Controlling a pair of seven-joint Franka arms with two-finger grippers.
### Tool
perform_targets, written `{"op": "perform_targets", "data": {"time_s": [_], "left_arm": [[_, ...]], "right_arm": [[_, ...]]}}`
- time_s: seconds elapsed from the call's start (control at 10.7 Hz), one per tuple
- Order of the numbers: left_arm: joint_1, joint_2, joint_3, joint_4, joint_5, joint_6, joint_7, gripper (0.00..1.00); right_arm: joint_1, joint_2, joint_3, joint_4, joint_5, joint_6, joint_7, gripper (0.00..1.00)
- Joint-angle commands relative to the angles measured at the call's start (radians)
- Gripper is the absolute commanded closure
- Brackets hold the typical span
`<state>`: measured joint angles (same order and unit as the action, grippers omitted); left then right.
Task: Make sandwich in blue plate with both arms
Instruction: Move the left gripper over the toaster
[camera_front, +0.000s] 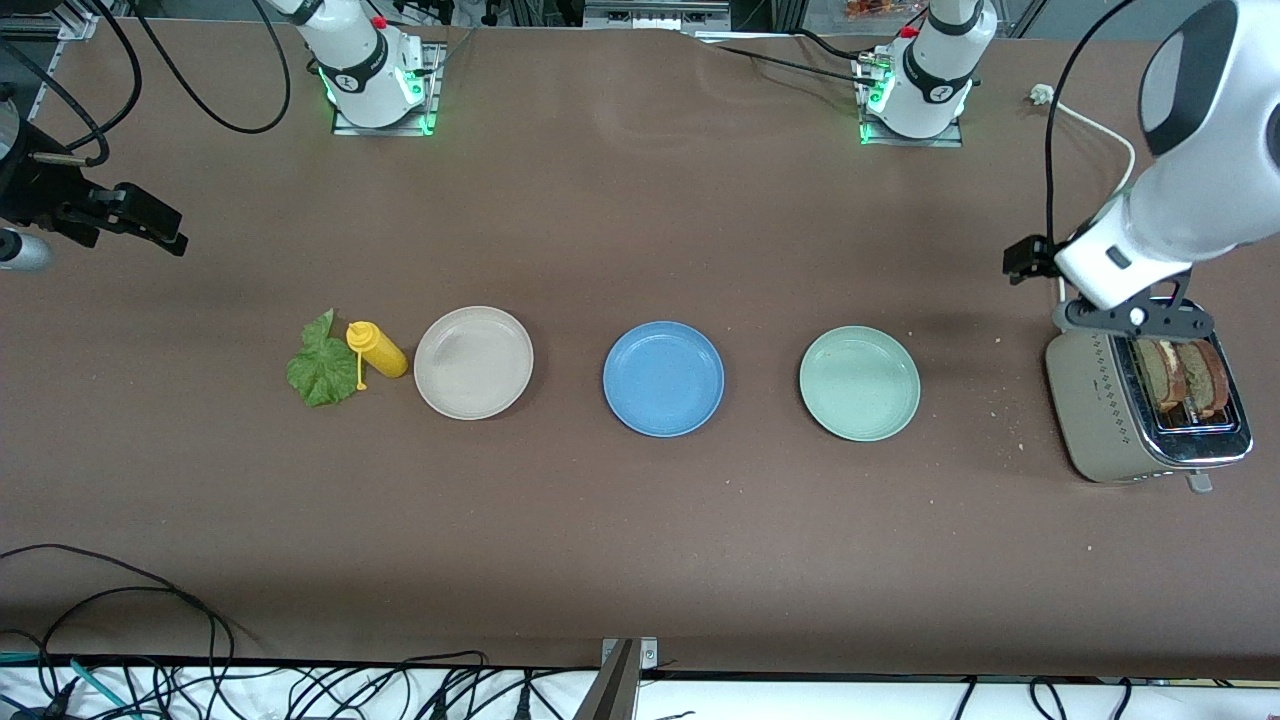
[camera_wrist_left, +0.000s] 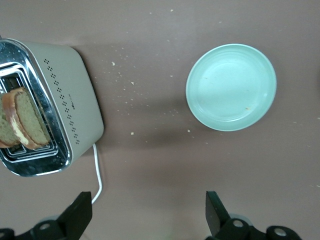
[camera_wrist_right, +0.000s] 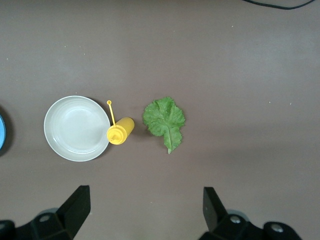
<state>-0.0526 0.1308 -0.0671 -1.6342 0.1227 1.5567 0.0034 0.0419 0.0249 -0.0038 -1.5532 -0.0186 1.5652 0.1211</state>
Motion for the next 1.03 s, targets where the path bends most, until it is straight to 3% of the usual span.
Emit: {"op": "perform_targets", "data": {"time_s": [0.0, 0.56, 0.75, 0.94], "left_arm": [[0.032, 0.046, 0.001, 0.068, 0.040, -0.020, 0.015, 0.00], [0.066, 0.023, 0.009, 0.201, -0.085, -0.122, 0.018, 0.00], [0.108, 0.010, 0.010, 0.204, -0.161, -0.122, 0.027, 0.00], [0.108, 0.006, 0.009, 0.204, -0.159, -0.122, 0.038, 0.00]], "right_arm": [[0.000, 0.001, 0.004, 0.018, 0.011, -0.010, -0.006, 0.00], [0.000, 0.000, 0.005, 0.018, 0.012, -0.016, 0.002, 0.00], [0.000, 0.000, 0.005, 0.018, 0.012, -0.014, 0.002, 0.00], [0.001, 0.000, 0.007, 0.018, 0.012, -0.013, 0.002, 0.00]]}}
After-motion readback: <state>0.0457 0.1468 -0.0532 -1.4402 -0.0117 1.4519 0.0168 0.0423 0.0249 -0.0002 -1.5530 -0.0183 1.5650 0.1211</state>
